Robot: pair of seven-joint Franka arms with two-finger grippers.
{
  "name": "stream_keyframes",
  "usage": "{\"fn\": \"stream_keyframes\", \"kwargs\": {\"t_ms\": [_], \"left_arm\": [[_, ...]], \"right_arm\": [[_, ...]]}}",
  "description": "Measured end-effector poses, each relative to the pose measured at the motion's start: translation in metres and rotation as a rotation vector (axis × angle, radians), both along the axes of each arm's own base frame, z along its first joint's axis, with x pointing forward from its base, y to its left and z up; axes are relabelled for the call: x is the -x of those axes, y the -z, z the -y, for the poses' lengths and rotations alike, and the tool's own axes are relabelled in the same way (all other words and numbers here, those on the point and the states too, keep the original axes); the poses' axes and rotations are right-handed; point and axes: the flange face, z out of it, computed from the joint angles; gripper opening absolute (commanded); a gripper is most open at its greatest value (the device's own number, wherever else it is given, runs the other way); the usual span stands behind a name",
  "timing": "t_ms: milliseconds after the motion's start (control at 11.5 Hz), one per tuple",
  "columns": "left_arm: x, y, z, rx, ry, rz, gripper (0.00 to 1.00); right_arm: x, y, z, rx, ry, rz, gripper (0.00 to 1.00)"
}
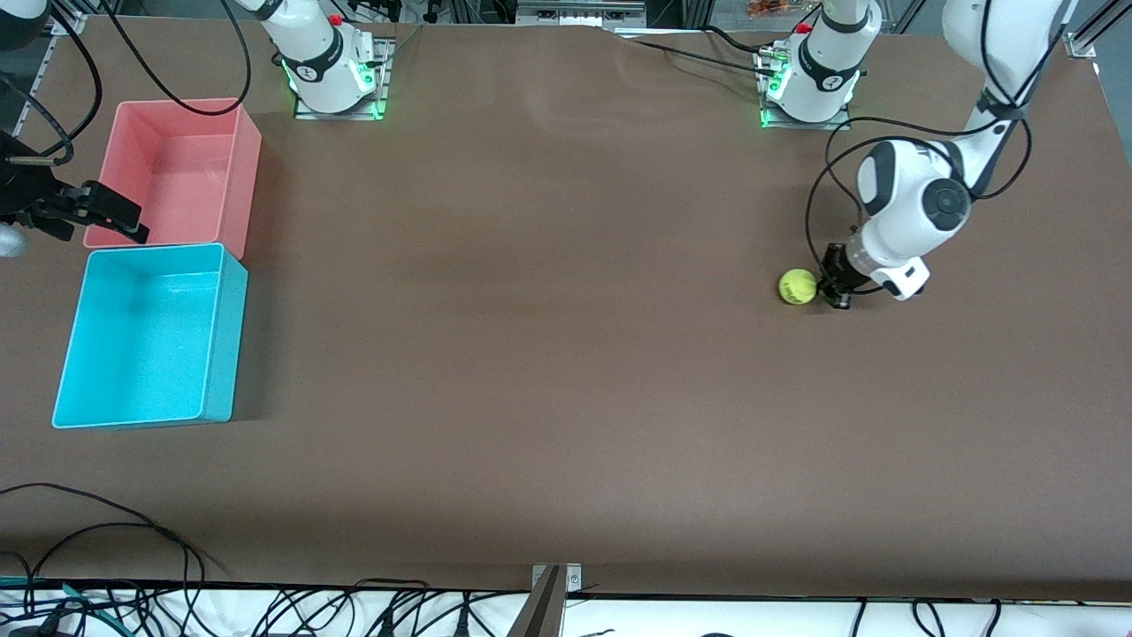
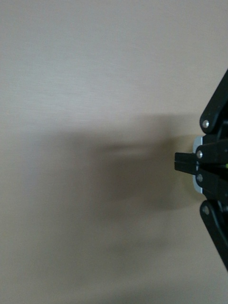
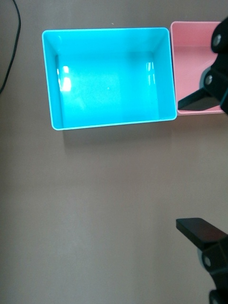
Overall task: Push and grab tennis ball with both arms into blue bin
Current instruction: 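Push the tennis ball with the left gripper toward the cyan bin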
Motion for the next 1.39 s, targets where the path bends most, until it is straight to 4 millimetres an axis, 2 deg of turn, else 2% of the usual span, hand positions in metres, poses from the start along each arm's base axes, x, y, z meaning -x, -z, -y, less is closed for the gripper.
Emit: {"fn": "stream_keyframes", "kwargs": {"t_ms": [261, 348, 609, 696, 783, 1043, 1217, 1391], "left_arm": [[-0.002, 0.001, 0.08, 0.04, -0.024, 0.003, 0.0], [-0.004, -0.004, 0.106, 0.05, -0.032, 0.011, 0.0], [-0.01, -0.032, 0.206, 0.105, -0.131, 0.044, 0.0], [-0.013, -0.035, 0.234, 0.125, -0.16, 0.043, 0.0], [-0.017, -0.033, 0.247, 0.138, -0.175, 0.038, 0.0], [-0.029, -0.027, 0.232, 0.105, -0.198, -0.024, 0.0], [-0.036, -0.041, 0.217, 0.058, -0.167, -0.055, 0.0], [-0.042, -0.057, 0.188, -0.007, -0.112, -0.076, 0.0]], "right_arm": [[0.0, 0.0, 0.0, 0.0, 0.0, 0.0, 1.0], [0.0, 0.0, 0.0, 0.0, 0.0, 0.0, 1.0], [0.0, 0.0, 0.0, 0.0, 0.0, 0.0, 1.0], [0.0, 0.0, 0.0, 0.0, 0.0, 0.0, 1.0], [0.0, 0.0, 0.0, 0.0, 0.0, 0.0, 1.0], [0.0, 0.0, 0.0, 0.0, 0.0, 0.0, 1.0], [0.0, 0.0, 0.0, 0.0, 0.0, 0.0, 1.0], [0.0, 0.0, 0.0, 0.0, 0.0, 0.0, 1.0]]}}
